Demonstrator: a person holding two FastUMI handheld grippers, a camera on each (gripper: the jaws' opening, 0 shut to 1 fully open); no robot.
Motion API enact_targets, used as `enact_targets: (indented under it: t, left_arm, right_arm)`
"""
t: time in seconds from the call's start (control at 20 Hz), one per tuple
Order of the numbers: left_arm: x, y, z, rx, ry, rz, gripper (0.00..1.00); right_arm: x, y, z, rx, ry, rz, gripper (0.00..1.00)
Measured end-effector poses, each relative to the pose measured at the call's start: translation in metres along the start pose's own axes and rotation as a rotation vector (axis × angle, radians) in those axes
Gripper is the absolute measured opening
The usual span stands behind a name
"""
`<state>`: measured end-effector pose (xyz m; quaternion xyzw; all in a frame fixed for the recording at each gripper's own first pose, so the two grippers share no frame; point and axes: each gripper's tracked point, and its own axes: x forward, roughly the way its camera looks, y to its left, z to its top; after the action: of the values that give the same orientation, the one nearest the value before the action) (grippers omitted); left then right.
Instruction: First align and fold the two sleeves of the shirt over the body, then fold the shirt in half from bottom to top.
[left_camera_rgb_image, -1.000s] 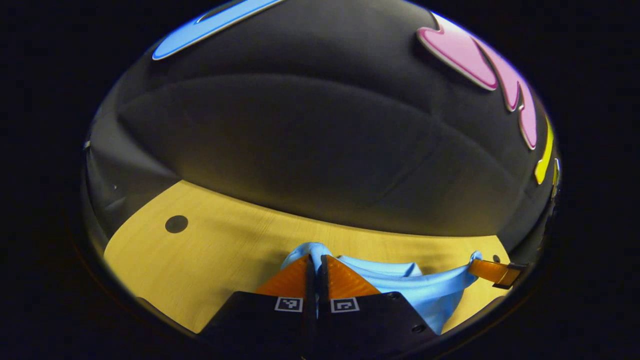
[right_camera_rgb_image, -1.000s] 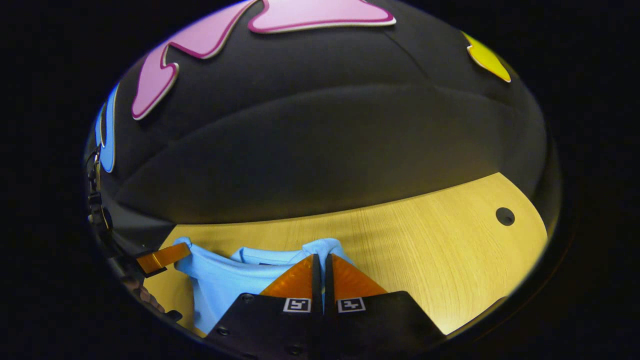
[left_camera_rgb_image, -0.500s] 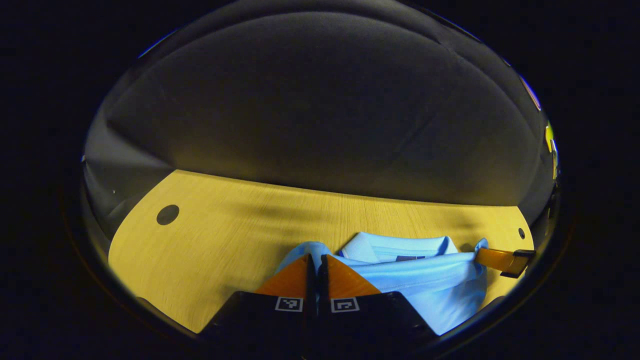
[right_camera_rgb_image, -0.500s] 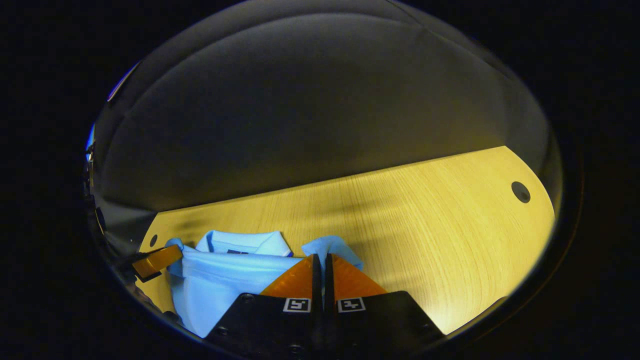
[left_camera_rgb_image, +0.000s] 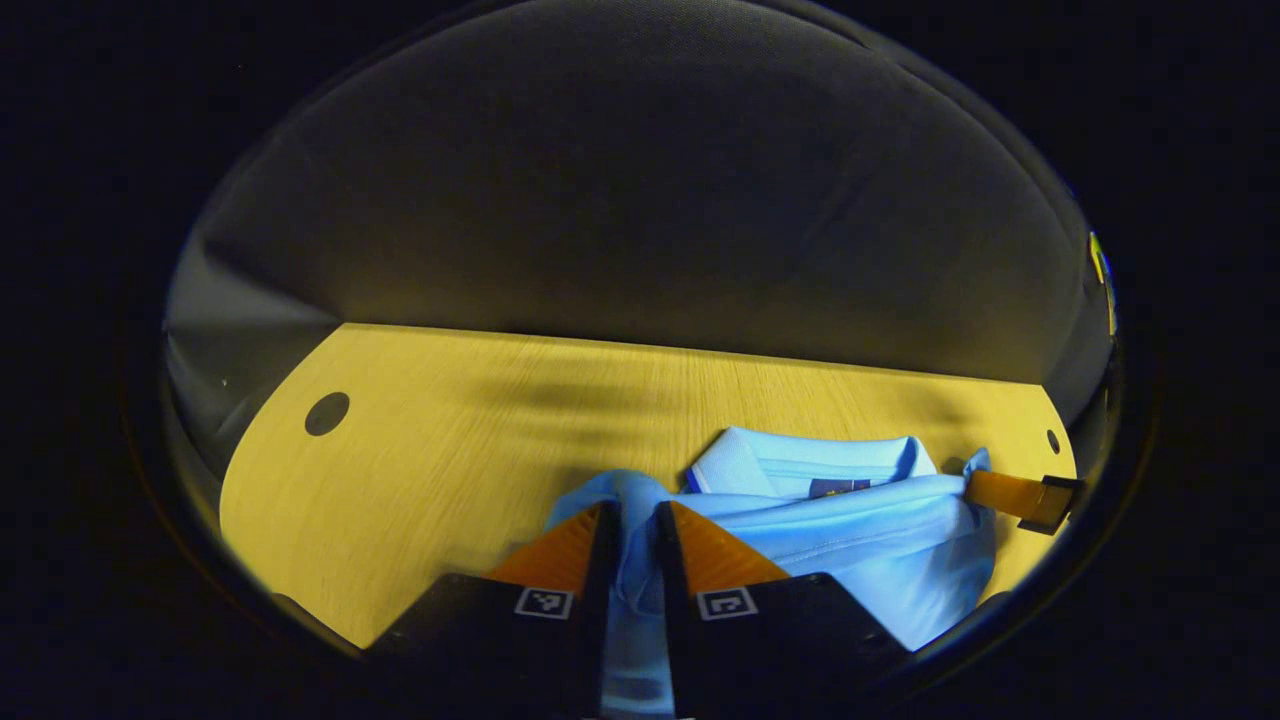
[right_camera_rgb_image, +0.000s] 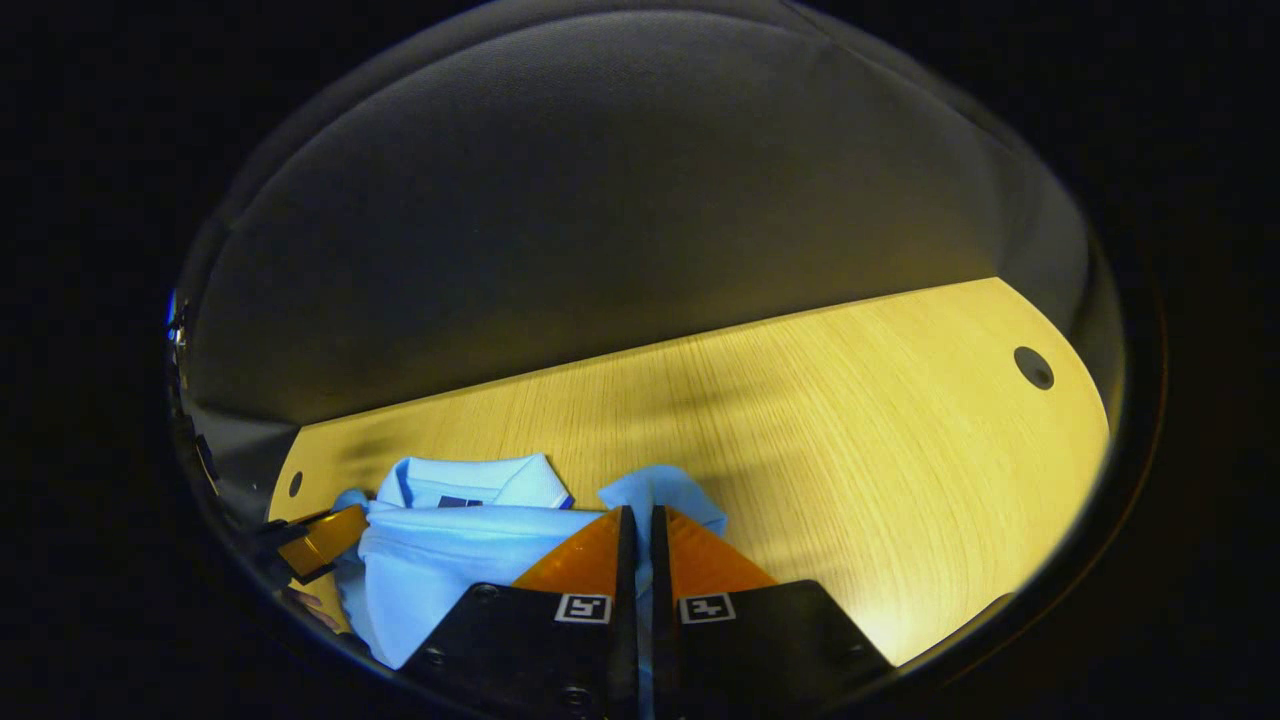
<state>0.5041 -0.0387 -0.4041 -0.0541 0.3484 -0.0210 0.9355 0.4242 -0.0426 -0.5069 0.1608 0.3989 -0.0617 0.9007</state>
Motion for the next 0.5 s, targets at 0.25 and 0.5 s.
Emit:
enact_targets:
  t: [0.25, 0.5]
  left_arm:
    - [-0.005, 0.007, -0.002, 0.036, 0.016, 0.048, 0.62]
    - [-0.027, 0.003, 0.0, 0.038, 0.025, 0.056, 0.86]
  right_arm:
    - [-0.008, 0.0, 0.002, -0.035, -0.001, -0.032, 0.48]
    - [-0.032, -0.001, 0.016, -0.07, -0.058, -0.036, 0.79]
